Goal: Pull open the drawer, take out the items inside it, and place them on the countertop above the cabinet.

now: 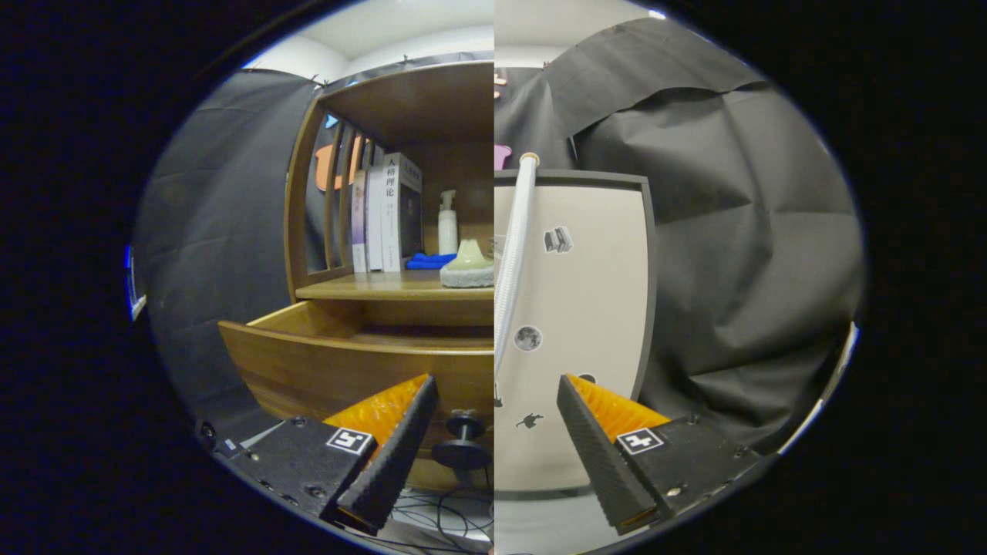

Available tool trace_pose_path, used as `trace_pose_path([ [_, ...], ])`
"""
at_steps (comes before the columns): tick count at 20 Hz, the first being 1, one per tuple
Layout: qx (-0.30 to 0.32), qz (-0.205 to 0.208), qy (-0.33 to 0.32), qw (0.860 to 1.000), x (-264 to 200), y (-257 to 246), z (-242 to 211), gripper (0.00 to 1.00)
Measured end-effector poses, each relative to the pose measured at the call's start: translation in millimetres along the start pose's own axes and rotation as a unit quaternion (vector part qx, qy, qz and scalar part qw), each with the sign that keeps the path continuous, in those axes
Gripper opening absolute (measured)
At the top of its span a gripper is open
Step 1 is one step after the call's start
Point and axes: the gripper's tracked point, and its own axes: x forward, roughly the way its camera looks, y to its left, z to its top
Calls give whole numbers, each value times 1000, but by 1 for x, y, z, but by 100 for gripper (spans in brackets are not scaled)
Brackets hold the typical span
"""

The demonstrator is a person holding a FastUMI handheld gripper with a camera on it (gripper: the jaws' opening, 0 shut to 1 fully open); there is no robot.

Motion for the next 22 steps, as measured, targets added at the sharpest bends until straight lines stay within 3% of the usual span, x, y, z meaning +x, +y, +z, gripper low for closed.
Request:
trace_pose_path([
  [22,-8,-8,20,1000,118,3,14,100],
])
